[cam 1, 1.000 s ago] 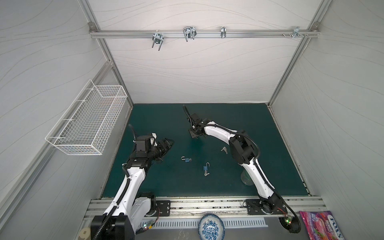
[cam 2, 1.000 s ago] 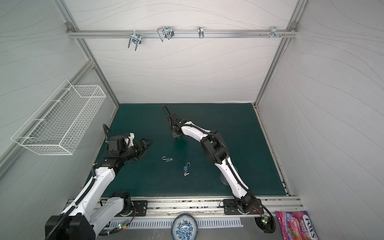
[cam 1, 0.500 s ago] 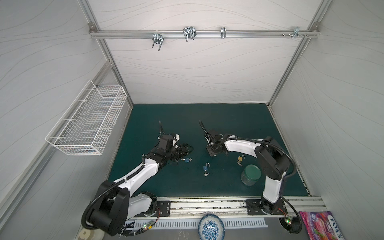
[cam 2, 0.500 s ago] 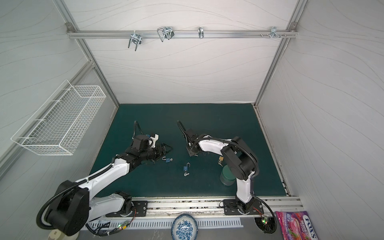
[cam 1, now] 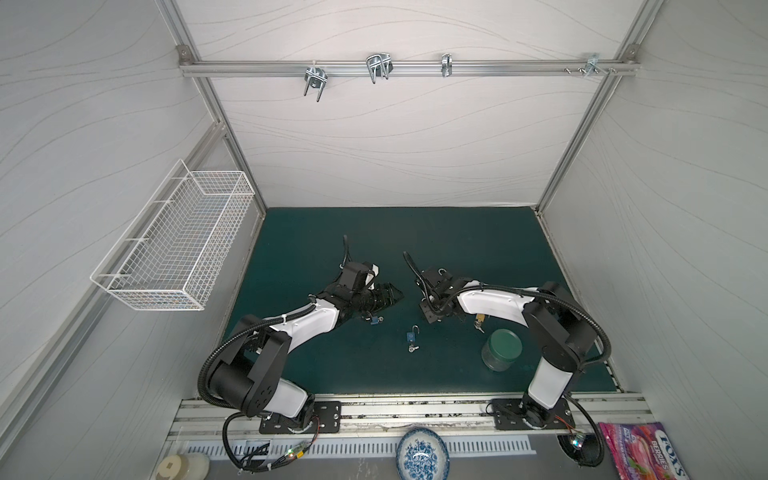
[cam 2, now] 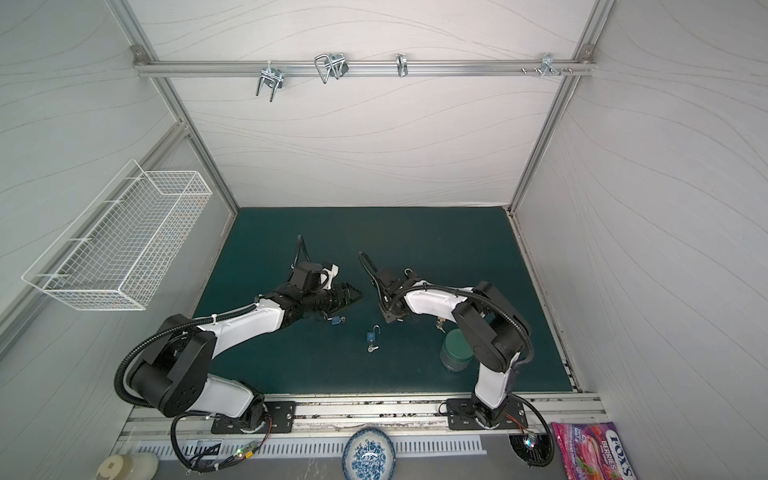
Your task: Lock with the key
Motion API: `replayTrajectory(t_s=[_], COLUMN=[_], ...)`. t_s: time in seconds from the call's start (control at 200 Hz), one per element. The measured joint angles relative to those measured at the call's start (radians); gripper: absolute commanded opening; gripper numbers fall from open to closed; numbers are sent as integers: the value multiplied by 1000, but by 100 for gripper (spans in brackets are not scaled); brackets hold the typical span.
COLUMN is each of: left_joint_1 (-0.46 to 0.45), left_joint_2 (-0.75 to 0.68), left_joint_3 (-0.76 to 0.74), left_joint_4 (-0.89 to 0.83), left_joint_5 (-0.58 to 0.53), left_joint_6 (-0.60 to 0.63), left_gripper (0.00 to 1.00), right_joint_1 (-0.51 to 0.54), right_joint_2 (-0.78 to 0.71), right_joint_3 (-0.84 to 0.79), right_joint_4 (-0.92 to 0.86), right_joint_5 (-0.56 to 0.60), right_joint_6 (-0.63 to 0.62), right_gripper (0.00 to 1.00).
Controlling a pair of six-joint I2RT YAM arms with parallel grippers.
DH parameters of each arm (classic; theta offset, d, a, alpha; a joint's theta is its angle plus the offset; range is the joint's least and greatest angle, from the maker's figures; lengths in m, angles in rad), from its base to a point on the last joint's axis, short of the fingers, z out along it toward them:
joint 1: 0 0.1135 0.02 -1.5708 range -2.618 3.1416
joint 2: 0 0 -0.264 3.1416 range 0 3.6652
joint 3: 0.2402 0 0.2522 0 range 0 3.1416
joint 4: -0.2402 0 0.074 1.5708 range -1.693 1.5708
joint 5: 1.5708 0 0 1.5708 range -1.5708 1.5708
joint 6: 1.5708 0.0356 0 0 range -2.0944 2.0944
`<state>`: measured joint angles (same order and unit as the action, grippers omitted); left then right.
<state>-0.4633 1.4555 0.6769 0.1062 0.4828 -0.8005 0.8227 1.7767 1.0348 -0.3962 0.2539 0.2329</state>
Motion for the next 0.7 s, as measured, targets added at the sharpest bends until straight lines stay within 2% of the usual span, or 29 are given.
replayTrajectory(t_s=[0.085, 0.215, 0.7], left_joint_1=[0, 0, 2], left_joint_2=[0, -1, -36], left_joint_3=[0, 0, 4], left_joint_4=[0, 0, -30], left_joint_5=[-2, -5, -18], left_joint_6=[0, 0, 11], left_gripper=[71, 71, 71], right_joint_1=[1, 1, -40], right_joint_2=[9, 23, -10], right_joint_3=[13, 28, -11], right_joint_4=[-6, -3, 36], right_joint_5=[4, 3, -93], right_joint_6=[-14, -27, -30], right_gripper=[46, 39, 23])
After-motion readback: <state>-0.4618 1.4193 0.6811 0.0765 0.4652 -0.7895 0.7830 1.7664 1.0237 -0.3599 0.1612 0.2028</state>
